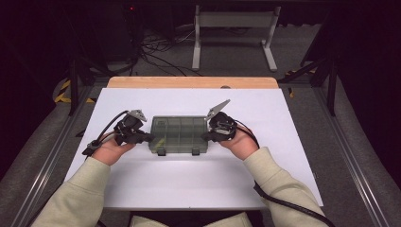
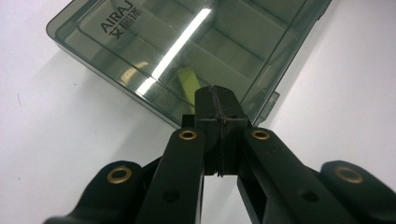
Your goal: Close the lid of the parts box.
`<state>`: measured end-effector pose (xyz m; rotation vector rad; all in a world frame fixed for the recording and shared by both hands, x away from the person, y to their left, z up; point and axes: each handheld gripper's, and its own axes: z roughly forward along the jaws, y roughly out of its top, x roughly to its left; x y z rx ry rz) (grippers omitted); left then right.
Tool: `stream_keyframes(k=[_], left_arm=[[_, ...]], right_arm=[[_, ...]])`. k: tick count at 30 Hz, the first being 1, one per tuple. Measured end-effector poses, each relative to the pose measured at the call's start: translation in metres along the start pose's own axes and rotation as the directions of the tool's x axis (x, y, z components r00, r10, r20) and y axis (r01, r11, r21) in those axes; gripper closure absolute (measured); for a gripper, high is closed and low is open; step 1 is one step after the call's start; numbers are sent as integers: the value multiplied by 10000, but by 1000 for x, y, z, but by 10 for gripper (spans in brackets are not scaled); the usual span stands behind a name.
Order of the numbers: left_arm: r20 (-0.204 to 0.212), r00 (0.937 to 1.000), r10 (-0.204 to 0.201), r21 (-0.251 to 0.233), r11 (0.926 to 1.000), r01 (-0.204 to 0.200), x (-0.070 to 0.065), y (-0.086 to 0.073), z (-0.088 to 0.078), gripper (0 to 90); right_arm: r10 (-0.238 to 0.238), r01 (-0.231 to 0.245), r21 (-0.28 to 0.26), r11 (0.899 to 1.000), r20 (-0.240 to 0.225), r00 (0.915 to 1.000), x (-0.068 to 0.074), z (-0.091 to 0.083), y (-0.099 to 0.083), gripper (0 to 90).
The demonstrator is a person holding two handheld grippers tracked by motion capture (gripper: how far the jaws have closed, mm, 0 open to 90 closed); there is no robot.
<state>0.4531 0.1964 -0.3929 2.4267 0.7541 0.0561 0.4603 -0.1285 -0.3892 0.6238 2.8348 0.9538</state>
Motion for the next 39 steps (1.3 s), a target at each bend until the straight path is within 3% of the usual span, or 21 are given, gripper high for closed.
stream_keyframes(k=[10,19,21,30,36,39], left_arm=[[-116,9999,106,47,9999,-105,-1,0,0,893],[22,10000,10,16,10000,-10,0,0,0,893],[-153,9997,200,351,9992,-194,-1,0,4,893],[-168,9995,273,286,9992,-268,-4,0,5,892],[-141,9997,181,167,9997,-179,-5,0,3,843],[-82,9995,293,6,9996,-293,-6,1,0,748]], right_arm=[[-51,51,42,10000,19,10000,3,0,0,882],[-13,13,-10,10000,2,10000,4,0,-1,882],[-71,71,109,9999,17,10000,4,2,-2,882],[-98,98,71,9999,22,9999,6,5,-4,877],[-207,209,-177,9996,87,9997,8,2,-3,861],[-228,233,-394,9990,137,9996,8,-2,-2,850]])
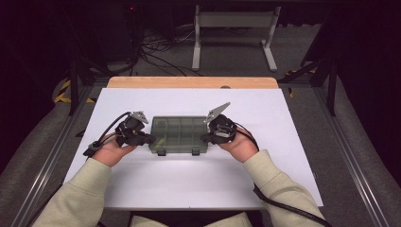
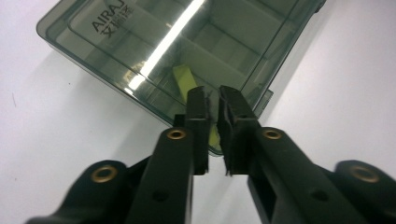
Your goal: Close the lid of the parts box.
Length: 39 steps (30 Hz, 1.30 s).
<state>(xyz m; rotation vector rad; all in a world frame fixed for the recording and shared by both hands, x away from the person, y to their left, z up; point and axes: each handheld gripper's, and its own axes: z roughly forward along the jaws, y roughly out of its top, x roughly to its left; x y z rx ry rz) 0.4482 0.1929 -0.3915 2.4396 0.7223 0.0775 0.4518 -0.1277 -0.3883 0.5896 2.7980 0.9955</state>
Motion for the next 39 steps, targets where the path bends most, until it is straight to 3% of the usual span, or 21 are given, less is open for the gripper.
stream_keyframes(k=[1,3,9,15,16,17,18,19,26,28,29,31,32,33,34,36,38,39], left_arm=[[112,9999,60,-114,9999,-58,0,0,-2,748],[267,9996,98,-367,9993,-88,-1,0,-5,664],[384,9991,181,-1114,9937,-138,-5,0,-17,518],[480,9987,193,-2122,9772,-87,-11,-1,-31,362],[359,9992,177,-2366,9716,-87,-13,-2,-34,339],[359,9992,177,-2366,9716,-87,-13,-2,-34,302],[273,9994,189,-2552,9668,-113,-14,-3,-36,278],[230,9995,204,-2644,9643,-136,-15,-4,-38,278],[16,10000,62,-3684,9297,-52,-24,-15,-49,119],[3,10000,-67,-4030,9152,62,-26,-19,-52,87],[3,10000,-67,-4030,9152,62,-26,-19,-52,77],[23,9999,-122,-4340,9009,119,-28,-23,-55,55],[49,9999,-125,-4566,8896,133,-30,-27,-57,52],[-17,9999,-167,-4623,8866,140,-31,-29,-57,50],[-17,9999,-167,-4623,8866,140,-31,-29,-57,48],[-250,9996,-121,-5023,8647,-21,-36,-36,-58,43],[-453,9989,-95,-5286,8487,-159,-39,-41,-58,43],[-453,9989,-95,-5286,8487,-159,-39,-41,-58,40]], right_arm=[[-61,62,-108,9999,55,10000,0,-2,1,840],[-69,74,-360,9993,136,9999,1,-8,3,823],[42,-19,-917,9958,253,9997,3,-21,4,747],[240,-129,-1759,9843,611,9978,8,-38,-1,644],[241,-110,-1870,9823,678,9974,8,-40,-2,630],[241,-110,-1870,9823,678,9974,8,-40,-2,630],[316,-130,-2200,9754,813,9962,10,-46,-5,584],[316,-130,-2200,9754,813,9962,10,-46,-5,584],[576,-198,-3186,9477,1096,9923,16,-69,-19,429],[637,-201,-3423,9394,1167,9911,17,-74,-24,380],[637,-201,-3423,9394,1167,9911,17,-74,-24,380],[728,-171,-3806,9246,1323,9885,20,-80,-32,299],[760,-157,-3894,9209,1399,9873,21,-82,-34,278],[788,-118,-4058,9139,1488,9857,22,-85,-38,254],[788,-118,-4058,9139,1488,9857,22,-85,-38,254],[882,-78,-4354,9002,1647,9824,23,-89,-45,202],[945,-1,-4593,8883,1827,9786,25,-93,-52,166],[945,-1,-4593,8883,1827,9786,25,-93,-52,166]])
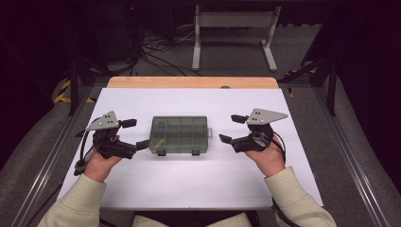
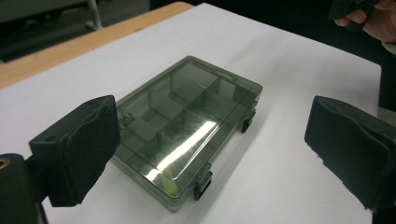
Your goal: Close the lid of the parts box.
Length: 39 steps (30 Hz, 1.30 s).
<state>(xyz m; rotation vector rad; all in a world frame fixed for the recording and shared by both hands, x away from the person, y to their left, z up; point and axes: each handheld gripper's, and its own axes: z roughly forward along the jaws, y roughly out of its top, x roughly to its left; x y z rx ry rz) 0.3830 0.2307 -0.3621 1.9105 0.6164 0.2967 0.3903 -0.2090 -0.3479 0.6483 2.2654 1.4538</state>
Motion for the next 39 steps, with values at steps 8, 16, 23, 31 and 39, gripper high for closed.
stream_keyframes(k=[8,16,23,31,39], left_arm=[[-383,9992,58,-915,9958,-93,-10,-16,-7,33],[-766,9970,-109,-1671,9859,-20,-10,-36,-15,32],[-1039,9945,-123,-1759,9844,-62,-8,-50,-14,33],[-1052,9937,-395,-1984,9800,180,-6,-65,-13,31],[-1410,9899,-175,-1901,9817,-98,-4,-83,-10,25]], right_arm=[[-134,174,-746,9971,535,9985,-1,-20,-15,68],[-231,369,-1422,9891,978,9949,1,-39,-37,35],[-206,390,-1635,9858,1132,9934,3,-45,-54,25],[-240,462,-1614,9858,1369,9903,4,-46,-72,23],[-334,611,-1634,9847,1674,9853,4,-46,-88,21]])
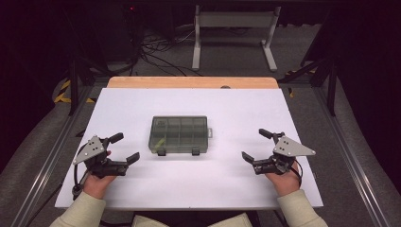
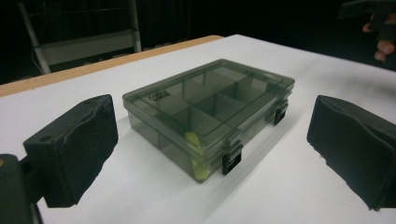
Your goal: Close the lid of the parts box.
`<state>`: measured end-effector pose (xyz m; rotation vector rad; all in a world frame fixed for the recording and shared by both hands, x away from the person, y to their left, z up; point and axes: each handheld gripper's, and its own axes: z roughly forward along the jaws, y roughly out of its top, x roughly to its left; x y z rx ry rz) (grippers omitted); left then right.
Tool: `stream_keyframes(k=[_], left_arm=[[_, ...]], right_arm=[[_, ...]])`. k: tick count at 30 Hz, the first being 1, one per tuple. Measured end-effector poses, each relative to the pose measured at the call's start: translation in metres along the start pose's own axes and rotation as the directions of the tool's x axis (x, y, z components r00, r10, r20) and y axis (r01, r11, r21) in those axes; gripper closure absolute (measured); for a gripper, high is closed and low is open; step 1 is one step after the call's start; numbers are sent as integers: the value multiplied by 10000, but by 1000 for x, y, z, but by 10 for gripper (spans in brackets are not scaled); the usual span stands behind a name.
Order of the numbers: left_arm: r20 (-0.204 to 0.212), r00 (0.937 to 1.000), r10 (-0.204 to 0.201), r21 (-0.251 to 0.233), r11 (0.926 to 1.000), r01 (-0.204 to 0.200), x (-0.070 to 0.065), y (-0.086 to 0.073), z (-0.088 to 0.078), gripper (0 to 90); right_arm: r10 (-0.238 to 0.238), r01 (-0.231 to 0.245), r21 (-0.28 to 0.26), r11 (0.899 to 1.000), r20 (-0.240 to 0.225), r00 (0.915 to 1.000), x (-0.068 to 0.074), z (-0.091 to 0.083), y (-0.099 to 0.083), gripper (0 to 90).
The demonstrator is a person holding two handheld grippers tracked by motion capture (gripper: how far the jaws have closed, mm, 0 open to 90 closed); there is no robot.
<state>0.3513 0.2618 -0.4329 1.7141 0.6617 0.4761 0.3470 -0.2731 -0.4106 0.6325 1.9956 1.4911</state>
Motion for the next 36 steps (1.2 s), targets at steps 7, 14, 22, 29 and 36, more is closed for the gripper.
stream_keyframes(k=[7,14,22,29,36], left_arm=[[-170,9998,-33,206,9998,36,-6,-14,6,17],[-70,10000,-52,141,9999,53,-5,-19,8,18],[-149,9989,-438,264,9987,442,2,-24,11,20],[-106,9992,-391,226,9990,394,2,-23,10,25],[-105,9988,-482,217,9986,484,2,-23,10,26]], right_arm=[[118,-117,126,9999,-80,9999,4,0,-11,19],[353,-345,453,9984,-182,9992,2,5,-24,18],[549,-542,652,9964,-83,9985,3,8,-32,15],[549,-547,632,9965,-22,9985,4,8,-33,15],[750,-745,525,9958,-72,9972,3,7,-34,13]])
